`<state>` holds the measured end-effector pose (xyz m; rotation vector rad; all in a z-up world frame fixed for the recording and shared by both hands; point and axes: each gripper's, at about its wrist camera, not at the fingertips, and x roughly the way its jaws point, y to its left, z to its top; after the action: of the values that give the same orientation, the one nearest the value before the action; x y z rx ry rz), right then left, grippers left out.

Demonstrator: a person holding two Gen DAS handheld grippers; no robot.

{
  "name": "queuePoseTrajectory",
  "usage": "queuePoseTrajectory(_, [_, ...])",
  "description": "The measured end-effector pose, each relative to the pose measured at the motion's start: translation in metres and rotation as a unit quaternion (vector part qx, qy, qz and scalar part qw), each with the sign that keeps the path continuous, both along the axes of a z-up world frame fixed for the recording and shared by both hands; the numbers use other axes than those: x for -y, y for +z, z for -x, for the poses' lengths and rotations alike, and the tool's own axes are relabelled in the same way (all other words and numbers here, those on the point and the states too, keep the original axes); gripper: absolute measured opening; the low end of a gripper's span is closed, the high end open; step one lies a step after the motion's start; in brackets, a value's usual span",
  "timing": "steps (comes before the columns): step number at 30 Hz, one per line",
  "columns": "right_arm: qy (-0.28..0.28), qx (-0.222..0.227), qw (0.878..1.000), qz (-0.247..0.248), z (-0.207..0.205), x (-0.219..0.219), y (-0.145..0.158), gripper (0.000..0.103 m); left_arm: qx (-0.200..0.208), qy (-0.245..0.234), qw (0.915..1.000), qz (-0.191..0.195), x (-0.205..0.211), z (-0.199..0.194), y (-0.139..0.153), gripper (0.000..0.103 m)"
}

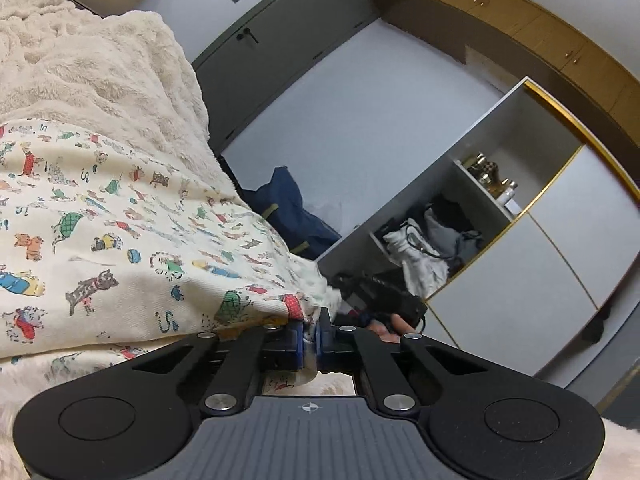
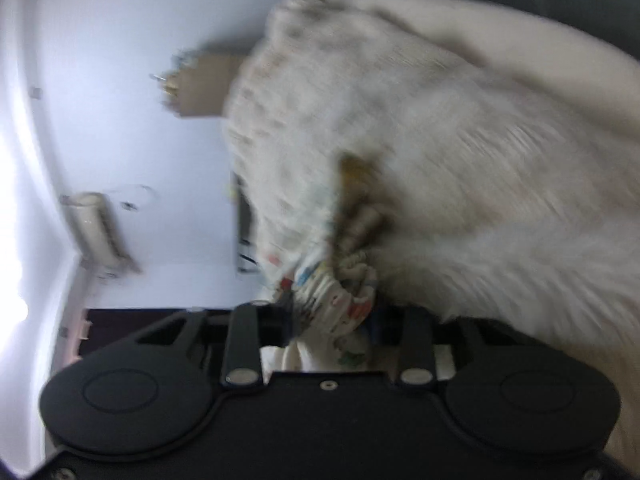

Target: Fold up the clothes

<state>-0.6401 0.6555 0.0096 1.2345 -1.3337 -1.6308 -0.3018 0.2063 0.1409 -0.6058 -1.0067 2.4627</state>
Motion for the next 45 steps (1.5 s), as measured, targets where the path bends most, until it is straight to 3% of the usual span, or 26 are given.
queuePoseTrajectory(3, [-0.005, -0.086, 0.996, -0.001, 0.003, -0.009, 0.018, 0.026, 0.001, -0.002, 1.0000, -0.001, 0.000, -0.003, -0.001, 0.002])
queuePoseTrajectory(5, [-0.004, -0.122, 0.992, -0.032, 0.004, -0.027, 0.014, 0.021, 0.007, -0.010, 0.9999, 0.002, 0.000, -0.004, -0.003, 0.002])
queuePoseTrajectory(6, [-0.005, -0.123, 0.991, -0.046, 0.005, -0.031, 0.013, 0.016, 0.012, -0.018, 0.9998, 0.006, -0.001, -0.005, -0.004, 0.002])
queuePoseTrajectory(9, [-0.022, -0.104, 0.987, -0.120, 0.007, -0.050, 0.012, 0.022, 0.026, -0.031, 0.9992, 0.002, -0.002, -0.008, -0.009, 0.002])
queuePoseTrajectory(10, [-0.025, -0.105, 0.986, -0.125, 0.009, -0.052, 0.017, 0.026, 0.029, -0.033, 0.9990, -0.002, -0.001, -0.008, -0.009, 0.002])
queuePoseTrajectory(12, [-0.025, -0.114, 0.986, -0.122, 0.012, -0.050, 0.028, 0.056, 0.032, -0.035, 0.9989, -0.004, 0.001, -0.008, -0.009, 0.002])
queuePoseTrajectory(14, [-0.011, -0.139, 0.982, -0.128, 0.010, -0.035, 0.044, 0.064, 0.033, -0.034, 0.9989, 0.000, 0.001, -0.008, -0.009, 0.002])
queuePoseTrajectory(16, [0.008, -0.174, 0.975, -0.140, 0.004, -0.013, 0.066, 0.064, 0.041, -0.033, 0.9986, 0.005, 0.001, -0.008, -0.008, 0.002])
queuePoseTrajectory(19, [0.047, -0.279, 0.940, -0.190, -0.035, 0.041, 0.105, 0.064, 0.050, -0.032, 0.9982, 0.007, 0.004, -0.010, -0.006, 0.004])
queuePoseTrajectory(21, [0.061, -0.326, 0.918, -0.216, -0.052, 0.066, 0.117, 0.064, 0.043, -0.027, 0.9986, 0.009, 0.010, -0.019, 0.000, 0.017])
queuePoseTrajectory(23, [0.071, -0.375, 0.889, -0.252, -0.076, 0.090, 0.120, 0.064, 0.033, -0.021, 0.9991, 0.014, 0.019, -0.031, 0.007, 0.046])
queuePoseTrajectory(24, [0.076, -0.400, 0.872, -0.271, -0.089, 0.103, 0.121, 0.064, 0.025, -0.011, 0.9994, 0.020, 0.027, -0.040, 0.012, 0.048])
queuePoseTrajectory(26, [0.101, -0.430, 0.851, -0.285, -0.108, 0.120, 0.123, 0.063, 0.011, 0.027, 0.9991, 0.030, 0.052, -0.066, 0.019, 0.053])
queuePoseTrajectory(28, [0.129, -0.454, 0.834, -0.286, -0.124, 0.132, 0.130, 0.063, 0.012, 0.097, 0.9948, 0.026, 0.089, -0.095, 0.017, 0.057])
queuePoseTrajectory(31, [0.172, -0.489, 0.813, -0.264, -0.145, 0.147, 0.155, 0.063, 0.029, 0.204, 0.9784, 0.017, 0.145, -0.132, 0.006, 0.063])
queuePoseTrajectory(34, [0.233, -0.515, 0.793, -0.226, -0.163, 0.188, 0.182, 0.063, 0.070, 0.309, 0.9485, -0.010, 0.202, -0.159, -0.023, 0.066])
queuePoseTrajectory(35, [0.243, -0.521, 0.787, -0.224, -0.168, 0.200, 0.184, 0.063, 0.087, 0.344, 0.9344, -0.023, 0.219, -0.166, -0.034, 0.066])
queuePoseTrajectory(37, [0.271, -0.534, 0.769, -0.223, -0.183, 0.226, 0.184, 0.059, 0.141, 0.431, 0.8903, -0.042, 0.261, -0.183, -0.063, 0.066])
queuePoseTrajectory(39, [0.304, -0.542, 0.751, -0.223, -0.204, 0.243, 0.179, 0.047, 0.199, 0.467, 0.8613, -0.023, 0.284, -0.183, -0.085, 0.066])
queuePoseTrajectory(41, [0.353, -0.549, 0.724, -0.225, -0.229, 0.254, 0.166, 0.035, 0.229, 0.467, 0.8537, -0.028, 0.299, -0.176, -0.106, 0.064])
queuePoseTrajectory(43, [0.395, -0.556, 0.693, -0.234, -0.255, 0.258, 0.151, 0.028, 0.214, 0.470, 0.8545, -0.059, 0.307, -0.172, -0.124, 0.064])
queuePoseTrajectory(45, [0.406, -0.562, 0.676, -0.250, -0.273, 0.254, 0.144, 0.028, 0.195, 0.487, 0.8476, -0.077, 0.309, -0.169, -0.132, 0.045])
